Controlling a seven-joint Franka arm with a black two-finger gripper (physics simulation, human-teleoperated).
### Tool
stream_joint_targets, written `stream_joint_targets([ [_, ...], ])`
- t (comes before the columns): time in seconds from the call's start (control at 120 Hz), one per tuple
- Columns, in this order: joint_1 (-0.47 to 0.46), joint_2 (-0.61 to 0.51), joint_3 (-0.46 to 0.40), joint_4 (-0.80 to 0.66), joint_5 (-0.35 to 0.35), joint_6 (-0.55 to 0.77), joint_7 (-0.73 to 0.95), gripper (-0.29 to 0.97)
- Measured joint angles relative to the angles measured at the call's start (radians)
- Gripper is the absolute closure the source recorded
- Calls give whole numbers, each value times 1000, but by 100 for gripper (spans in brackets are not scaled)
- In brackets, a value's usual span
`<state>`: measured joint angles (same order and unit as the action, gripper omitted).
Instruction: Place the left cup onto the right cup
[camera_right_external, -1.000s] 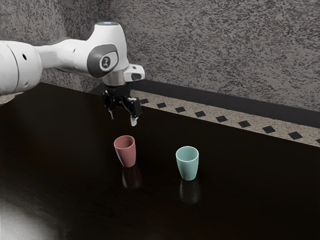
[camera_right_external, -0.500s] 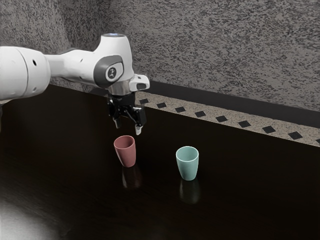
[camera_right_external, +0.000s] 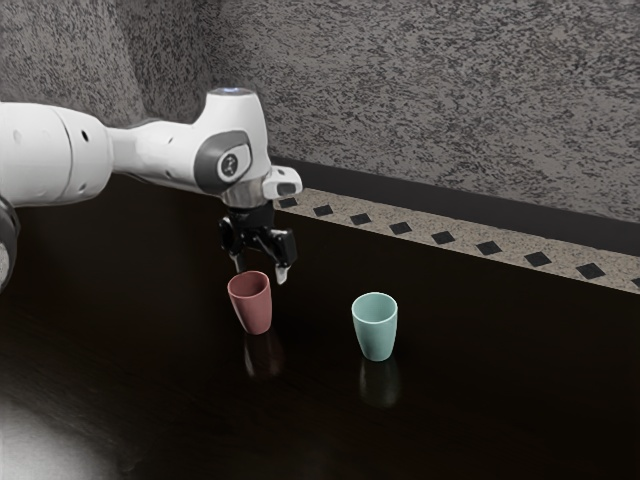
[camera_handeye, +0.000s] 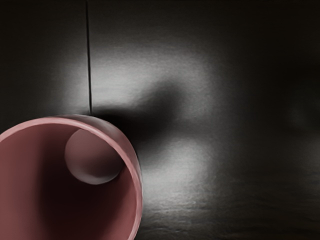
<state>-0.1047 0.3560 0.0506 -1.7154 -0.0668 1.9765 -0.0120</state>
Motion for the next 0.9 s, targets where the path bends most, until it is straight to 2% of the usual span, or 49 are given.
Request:
stream_joint_targets([
  [0.9, 8, 69, 0, 12, -14, 51, -15, 5],
])
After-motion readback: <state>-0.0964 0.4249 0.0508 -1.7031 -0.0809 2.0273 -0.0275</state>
